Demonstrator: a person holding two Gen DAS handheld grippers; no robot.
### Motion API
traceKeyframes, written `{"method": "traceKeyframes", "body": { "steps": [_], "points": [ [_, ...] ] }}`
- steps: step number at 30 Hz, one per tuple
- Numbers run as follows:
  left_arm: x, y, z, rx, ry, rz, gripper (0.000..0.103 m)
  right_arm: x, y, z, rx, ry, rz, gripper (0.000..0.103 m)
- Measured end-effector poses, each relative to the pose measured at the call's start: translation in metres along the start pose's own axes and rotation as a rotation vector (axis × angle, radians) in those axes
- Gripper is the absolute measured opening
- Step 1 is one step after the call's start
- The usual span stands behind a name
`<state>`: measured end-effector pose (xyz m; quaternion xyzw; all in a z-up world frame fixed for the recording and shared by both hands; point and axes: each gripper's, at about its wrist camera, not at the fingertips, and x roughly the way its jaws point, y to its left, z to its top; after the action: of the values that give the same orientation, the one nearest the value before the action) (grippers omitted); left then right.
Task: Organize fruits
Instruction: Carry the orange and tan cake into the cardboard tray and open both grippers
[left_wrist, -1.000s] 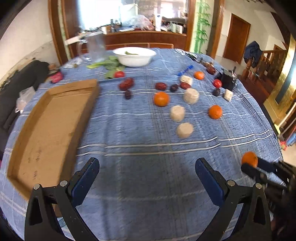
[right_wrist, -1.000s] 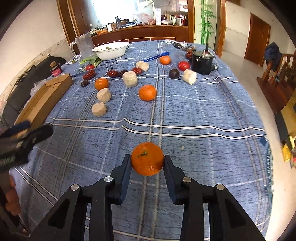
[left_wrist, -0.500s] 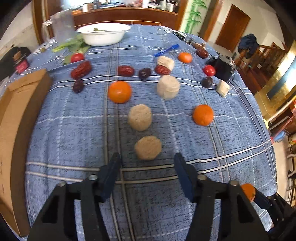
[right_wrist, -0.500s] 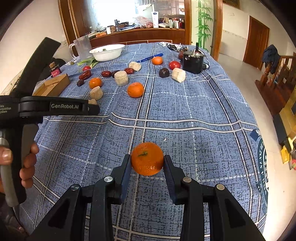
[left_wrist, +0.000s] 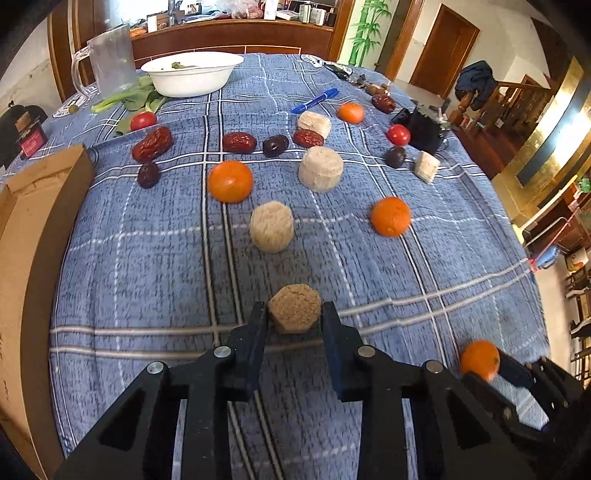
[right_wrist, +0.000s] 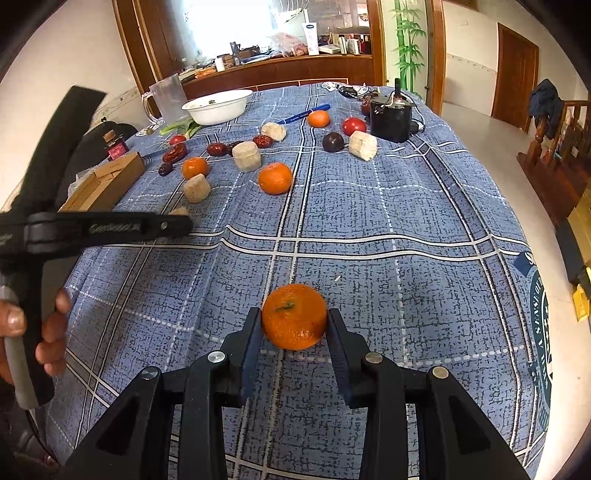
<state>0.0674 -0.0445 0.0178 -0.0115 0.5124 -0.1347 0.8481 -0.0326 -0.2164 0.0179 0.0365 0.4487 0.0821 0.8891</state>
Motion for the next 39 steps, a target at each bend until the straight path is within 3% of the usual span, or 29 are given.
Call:
{"method": "traceKeyframes", "body": {
  "steps": [10, 17, 27, 33, 39],
  "points": [
    [-0.046, 0.020, -0.028, 0.007, -0.054, -0.062, 0.028, -0.010, 0.024, 0.003, -0.002, -0.016, -0.034, 0.037],
    [-0.080, 0.065, -0.039, -0.054, -0.104, -0.079, 0.028, -0.010, 0.075, 0.017, -0.056, -0.025, -0.028, 0.037],
    [-0.127, 0.175, -0.057, -0.210, -0.198, 0.036, 0.028, 0.015, 0.185, 0.049, -0.217, -0.010, 0.073, 0.038],
    [-0.139, 0.244, -0.074, -0.317, -0.201, 0.115, 0.028, 0.032, 0.248, 0.067, -0.308, -0.003, 0.148, 0.038],
    [-0.137, 0.284, -0.089, -0.376, -0.184, 0.170, 0.028, 0.056, 0.310, 0.077, -0.376, 0.032, 0.230, 0.038]
  ]
}}
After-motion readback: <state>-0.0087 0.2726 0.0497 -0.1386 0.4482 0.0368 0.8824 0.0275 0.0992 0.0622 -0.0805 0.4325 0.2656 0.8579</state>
